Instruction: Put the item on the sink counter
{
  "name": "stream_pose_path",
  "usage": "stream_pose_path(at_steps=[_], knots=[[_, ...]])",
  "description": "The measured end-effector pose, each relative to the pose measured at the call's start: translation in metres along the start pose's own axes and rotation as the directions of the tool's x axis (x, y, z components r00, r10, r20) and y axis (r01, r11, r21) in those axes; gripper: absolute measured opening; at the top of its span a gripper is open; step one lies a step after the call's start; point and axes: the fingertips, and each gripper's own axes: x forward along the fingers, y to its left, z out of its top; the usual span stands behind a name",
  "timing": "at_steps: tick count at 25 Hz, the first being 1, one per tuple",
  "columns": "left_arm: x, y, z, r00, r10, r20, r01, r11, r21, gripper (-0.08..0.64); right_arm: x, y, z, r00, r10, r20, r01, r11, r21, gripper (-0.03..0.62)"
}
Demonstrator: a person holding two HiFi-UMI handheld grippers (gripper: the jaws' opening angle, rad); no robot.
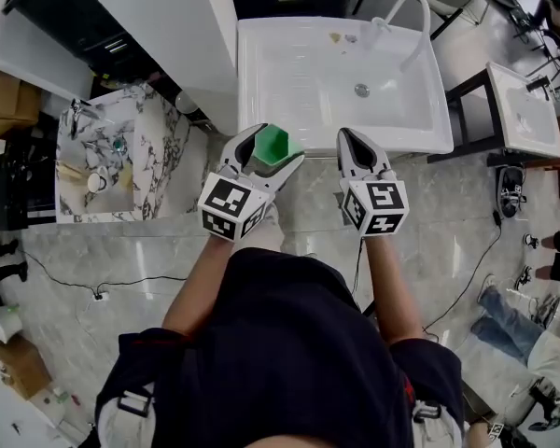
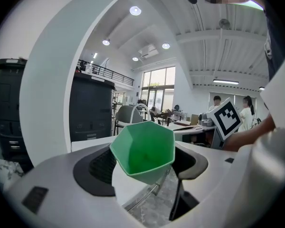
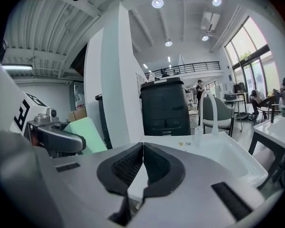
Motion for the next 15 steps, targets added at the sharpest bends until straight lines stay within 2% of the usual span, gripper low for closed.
stream_pose_path(at_steps=[15], knots=[[0.027, 0.057, 0.021, 0.995, -0.104, 0.0, 0.104, 0.995, 0.006, 0.356, 0.056, -0.005, 0.031, 0.996, -0.089, -0.001, 0.089, 0.996, -0.001, 0.034]])
